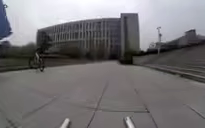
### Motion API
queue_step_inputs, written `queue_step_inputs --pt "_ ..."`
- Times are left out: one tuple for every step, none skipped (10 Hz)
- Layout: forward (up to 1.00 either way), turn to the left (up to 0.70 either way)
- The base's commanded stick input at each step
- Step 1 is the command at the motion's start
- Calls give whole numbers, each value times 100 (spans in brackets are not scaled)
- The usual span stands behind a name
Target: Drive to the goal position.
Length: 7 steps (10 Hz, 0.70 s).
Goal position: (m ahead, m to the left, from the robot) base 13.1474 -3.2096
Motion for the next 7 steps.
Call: queue_step_inputs --pt "100 0" --pt "100 -22" --pt "100 -39" --pt "100 -40" --pt "100 -40" --pt "100 -40" --pt "100 -40"
